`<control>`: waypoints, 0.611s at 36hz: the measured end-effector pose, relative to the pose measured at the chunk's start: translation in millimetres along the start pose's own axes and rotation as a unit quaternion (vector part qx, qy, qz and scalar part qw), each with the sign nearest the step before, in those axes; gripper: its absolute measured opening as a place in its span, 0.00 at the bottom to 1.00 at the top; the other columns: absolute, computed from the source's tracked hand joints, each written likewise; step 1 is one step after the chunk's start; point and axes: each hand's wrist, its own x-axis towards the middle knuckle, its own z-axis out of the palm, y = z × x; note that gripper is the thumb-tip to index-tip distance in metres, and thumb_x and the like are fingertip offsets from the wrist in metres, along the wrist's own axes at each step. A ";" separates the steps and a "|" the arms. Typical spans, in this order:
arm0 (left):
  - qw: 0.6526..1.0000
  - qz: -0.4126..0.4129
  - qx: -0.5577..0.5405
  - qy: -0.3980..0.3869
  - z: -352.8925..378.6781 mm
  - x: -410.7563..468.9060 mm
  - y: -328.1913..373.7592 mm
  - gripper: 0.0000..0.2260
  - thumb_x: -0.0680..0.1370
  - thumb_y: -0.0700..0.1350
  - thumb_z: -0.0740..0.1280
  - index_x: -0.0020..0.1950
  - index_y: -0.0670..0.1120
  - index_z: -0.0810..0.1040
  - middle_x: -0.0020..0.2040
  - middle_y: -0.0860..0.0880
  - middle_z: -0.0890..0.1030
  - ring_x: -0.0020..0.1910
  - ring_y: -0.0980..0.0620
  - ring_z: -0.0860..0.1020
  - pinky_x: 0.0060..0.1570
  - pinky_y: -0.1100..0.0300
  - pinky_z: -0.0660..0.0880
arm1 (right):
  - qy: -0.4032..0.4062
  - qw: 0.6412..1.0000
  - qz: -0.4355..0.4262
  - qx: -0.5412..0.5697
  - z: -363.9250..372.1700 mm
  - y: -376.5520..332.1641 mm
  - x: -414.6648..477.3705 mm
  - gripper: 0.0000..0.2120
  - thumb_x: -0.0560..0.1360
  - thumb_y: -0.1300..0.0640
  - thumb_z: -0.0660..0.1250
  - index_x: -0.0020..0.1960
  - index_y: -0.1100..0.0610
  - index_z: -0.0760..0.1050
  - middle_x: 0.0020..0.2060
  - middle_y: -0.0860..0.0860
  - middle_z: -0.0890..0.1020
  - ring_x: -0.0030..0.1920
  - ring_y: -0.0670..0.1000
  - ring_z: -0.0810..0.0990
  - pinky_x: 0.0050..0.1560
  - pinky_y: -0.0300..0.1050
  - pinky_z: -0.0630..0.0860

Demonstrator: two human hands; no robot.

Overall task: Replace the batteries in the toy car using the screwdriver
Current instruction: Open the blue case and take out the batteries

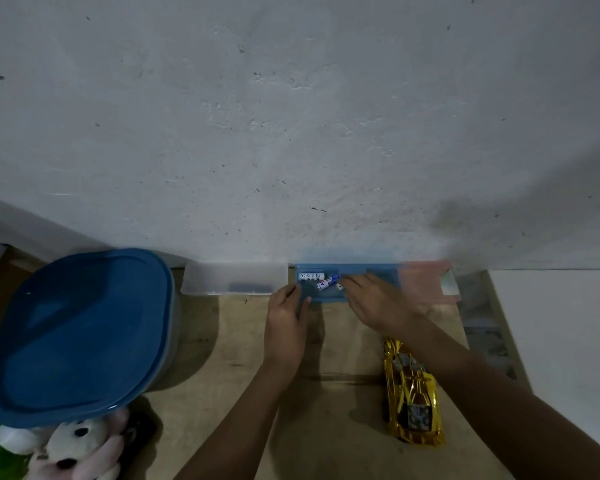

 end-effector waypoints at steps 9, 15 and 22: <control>1.000 0.014 0.007 -0.007 -6.1 0.4 -2.9 0.12 0.74 0.35 0.69 0.57 0.36 0.79 0.53 0.40 0.81 0.51 0.44 0.79 0.54 0.57 0.76 | -0.083 0.996 -0.030 0.013 3.8 -12.2 13.2 0.19 0.78 0.55 0.58 0.68 0.60 0.68 0.65 0.58 0.73 0.56 0.58 0.78 0.52 0.51 0.75; 1.000 0.016 0.001 -0.007 -8.4 2.1 -2.9 0.11 0.73 0.35 0.70 0.55 0.35 0.80 0.51 0.39 0.82 0.49 0.44 0.81 0.53 0.58 0.75 | -0.079 0.995 -0.042 -0.038 8.1 -3.1 19.6 0.23 0.76 0.47 0.52 0.65 0.56 0.72 0.59 0.51 0.80 0.47 0.50 0.82 0.36 0.41 0.77; 1.000 0.008 0.002 0.001 -7.7 1.4 -3.8 0.10 0.73 0.35 0.70 0.54 0.36 0.80 0.50 0.40 0.82 0.49 0.45 0.81 0.54 0.60 0.74 | -0.085 0.993 -0.063 -0.057 12.6 -2.7 23.1 0.24 0.75 0.46 0.51 0.62 0.56 0.74 0.54 0.48 0.81 0.35 0.44 0.80 0.22 0.35 0.68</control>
